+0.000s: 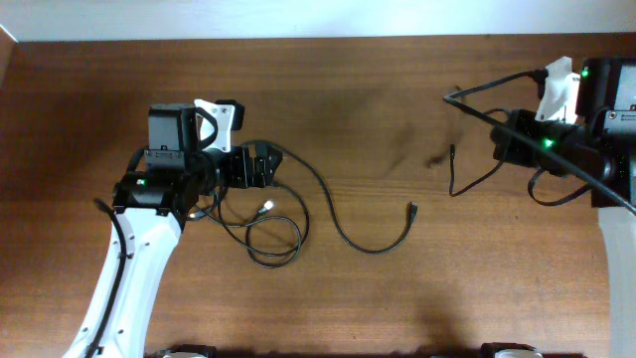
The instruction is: Untangle cables
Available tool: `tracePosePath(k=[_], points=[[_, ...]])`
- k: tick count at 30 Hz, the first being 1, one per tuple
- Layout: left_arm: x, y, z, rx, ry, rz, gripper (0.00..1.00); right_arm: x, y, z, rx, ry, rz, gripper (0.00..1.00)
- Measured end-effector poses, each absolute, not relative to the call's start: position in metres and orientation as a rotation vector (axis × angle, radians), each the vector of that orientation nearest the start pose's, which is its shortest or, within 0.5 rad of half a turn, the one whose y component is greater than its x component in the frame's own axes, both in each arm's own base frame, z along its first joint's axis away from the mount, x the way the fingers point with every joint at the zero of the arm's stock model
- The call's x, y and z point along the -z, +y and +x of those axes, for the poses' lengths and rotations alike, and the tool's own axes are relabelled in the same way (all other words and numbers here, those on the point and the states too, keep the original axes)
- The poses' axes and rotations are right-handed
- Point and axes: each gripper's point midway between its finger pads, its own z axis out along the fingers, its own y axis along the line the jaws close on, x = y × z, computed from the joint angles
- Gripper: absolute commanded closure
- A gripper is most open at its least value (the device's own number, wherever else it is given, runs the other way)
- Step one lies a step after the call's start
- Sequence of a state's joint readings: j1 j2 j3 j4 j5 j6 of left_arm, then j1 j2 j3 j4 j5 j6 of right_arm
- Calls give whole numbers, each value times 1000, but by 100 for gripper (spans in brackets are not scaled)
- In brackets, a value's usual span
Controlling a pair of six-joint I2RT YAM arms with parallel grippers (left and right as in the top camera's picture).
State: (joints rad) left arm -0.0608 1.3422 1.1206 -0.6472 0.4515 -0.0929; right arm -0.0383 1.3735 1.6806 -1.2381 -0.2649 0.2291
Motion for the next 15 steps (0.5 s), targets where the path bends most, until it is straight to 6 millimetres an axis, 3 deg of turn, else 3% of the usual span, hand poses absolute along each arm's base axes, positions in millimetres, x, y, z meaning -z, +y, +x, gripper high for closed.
tracePosePath(k=[7, 12, 15], points=[[-201, -97, 355, 619, 2410, 164, 1, -317, -10, 345, -110, 2412, 326, 96], [-201, -97, 355, 619, 2410, 164, 1, -308, -40, 381, 42, 2335, 500, 96], [-201, -97, 355, 619, 2411, 164, 1, -292, -59, 402, 168, 2320, 565, 96]])
